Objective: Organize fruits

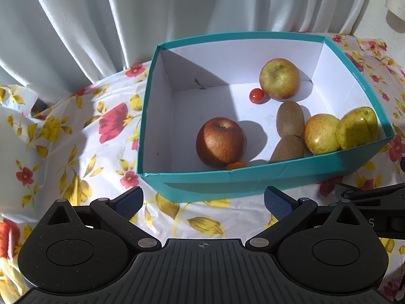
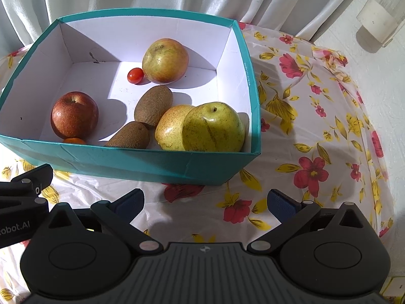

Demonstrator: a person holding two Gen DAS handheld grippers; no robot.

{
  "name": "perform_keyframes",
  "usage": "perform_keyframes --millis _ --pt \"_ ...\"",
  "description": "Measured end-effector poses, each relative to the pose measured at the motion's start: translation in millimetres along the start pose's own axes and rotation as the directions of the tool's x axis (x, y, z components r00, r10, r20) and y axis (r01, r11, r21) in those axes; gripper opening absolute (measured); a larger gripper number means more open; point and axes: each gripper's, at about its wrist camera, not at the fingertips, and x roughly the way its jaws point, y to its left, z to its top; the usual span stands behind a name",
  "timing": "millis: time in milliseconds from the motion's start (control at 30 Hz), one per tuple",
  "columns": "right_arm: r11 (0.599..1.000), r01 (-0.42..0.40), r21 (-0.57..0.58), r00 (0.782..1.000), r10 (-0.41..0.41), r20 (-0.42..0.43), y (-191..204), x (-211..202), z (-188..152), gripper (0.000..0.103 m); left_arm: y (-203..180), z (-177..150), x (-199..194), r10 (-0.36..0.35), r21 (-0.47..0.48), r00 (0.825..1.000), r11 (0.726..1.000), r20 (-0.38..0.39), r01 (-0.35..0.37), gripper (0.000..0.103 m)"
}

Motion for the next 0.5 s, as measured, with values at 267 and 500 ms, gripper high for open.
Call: perform_keyframes --millis 267,500 --pt "1.0 0.002 -0.004 1.0 -0.002 -0.001 0.4 0.3 0.4 0.103 0.7 1.0 2.5 0.007 0.0 1.0 1.0 -0.004 -0.007 0.103" --pt "1.0 0.003 -0.003 1.0 -0.003 0.0 0.6 0.6 0.8 0.103 1.3 1.4 3.4 0.008 0.001 1.0 1.0 -0.003 -0.008 0.103"
